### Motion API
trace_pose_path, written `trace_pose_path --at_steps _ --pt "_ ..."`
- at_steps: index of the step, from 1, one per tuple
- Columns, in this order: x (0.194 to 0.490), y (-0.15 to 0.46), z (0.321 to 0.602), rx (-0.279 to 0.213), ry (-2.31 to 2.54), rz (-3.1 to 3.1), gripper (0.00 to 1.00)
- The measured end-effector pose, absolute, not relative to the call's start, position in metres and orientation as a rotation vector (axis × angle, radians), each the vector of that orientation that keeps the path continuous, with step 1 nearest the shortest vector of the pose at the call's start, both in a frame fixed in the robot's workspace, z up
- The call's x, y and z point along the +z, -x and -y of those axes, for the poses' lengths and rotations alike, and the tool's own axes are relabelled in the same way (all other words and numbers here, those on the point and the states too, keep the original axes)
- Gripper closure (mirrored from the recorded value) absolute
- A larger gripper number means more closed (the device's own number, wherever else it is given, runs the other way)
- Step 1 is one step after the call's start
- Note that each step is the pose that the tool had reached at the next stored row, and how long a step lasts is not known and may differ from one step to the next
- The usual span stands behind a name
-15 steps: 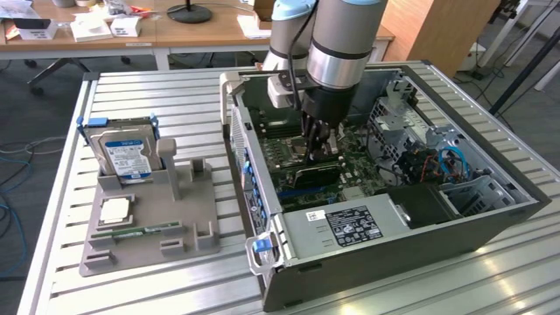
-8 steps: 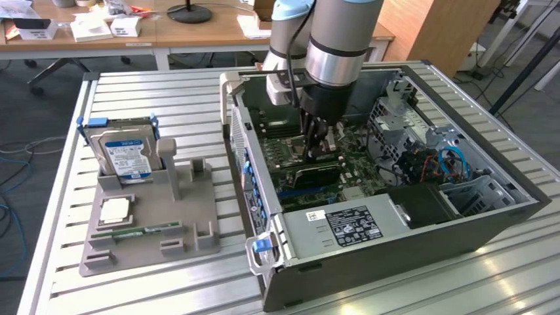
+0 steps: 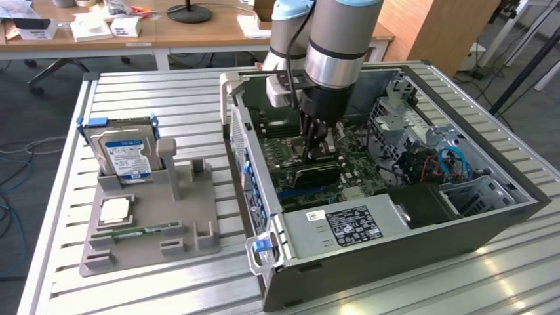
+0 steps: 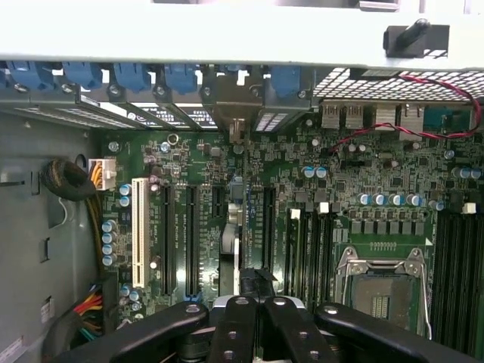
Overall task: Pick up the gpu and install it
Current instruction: 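Press down on the gpu until it lock into place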
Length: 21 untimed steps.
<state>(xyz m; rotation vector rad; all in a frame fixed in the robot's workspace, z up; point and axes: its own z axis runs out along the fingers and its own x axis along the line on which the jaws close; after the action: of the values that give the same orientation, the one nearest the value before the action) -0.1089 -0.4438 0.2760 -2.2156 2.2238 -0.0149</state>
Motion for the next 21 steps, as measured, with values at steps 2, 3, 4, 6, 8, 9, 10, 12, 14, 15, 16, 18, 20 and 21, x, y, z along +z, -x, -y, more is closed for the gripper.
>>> trace_pose_path --at_steps 2,3,4,6,8,9,10,12,14,15,16,18,20,21 --pt "0.2759 0.1089 0.4449 -0.015 2.216 -2.224 0.90" --pt "0.2759 0.1089 0.4449 -0.015 2.215 -2.224 0.90" --pt "0.2759 0.1089 0.4449 -0.015 2.215 -2.224 0.90" --pt "0.2744 0.1089 0.4450 -0.015 2.216 -2.224 0.90" --pt "0.2723 0.1089 0.4450 -0.015 2.216 -2.224 0.90" --pt "0.2715 0.1088 0.4450 -0.015 2.216 -2.224 0.90" --pt "0.2714 0.1089 0.4450 -0.015 2.216 -2.224 0.90" --pt "0.2714 0.1089 0.4450 -0.015 2.216 -2.224 0.90" --pt "0.2713 0.1089 0.4451 -0.015 2.216 -2.224 0.90" --pt "0.2713 0.1089 0.4454 -0.015 2.216 -2.224 0.90" --pt "0.2713 0.1089 0.4456 -0.015 2.216 -2.224 0.90" --pt "0.2713 0.1088 0.4466 -0.015 2.216 -2.224 0.90" --pt "0.2713 0.1089 0.4472 -0.015 2.216 -2.224 0.90" --pt "0.2713 0.1089 0.4472 -0.015 2.216 -2.224 0.90"
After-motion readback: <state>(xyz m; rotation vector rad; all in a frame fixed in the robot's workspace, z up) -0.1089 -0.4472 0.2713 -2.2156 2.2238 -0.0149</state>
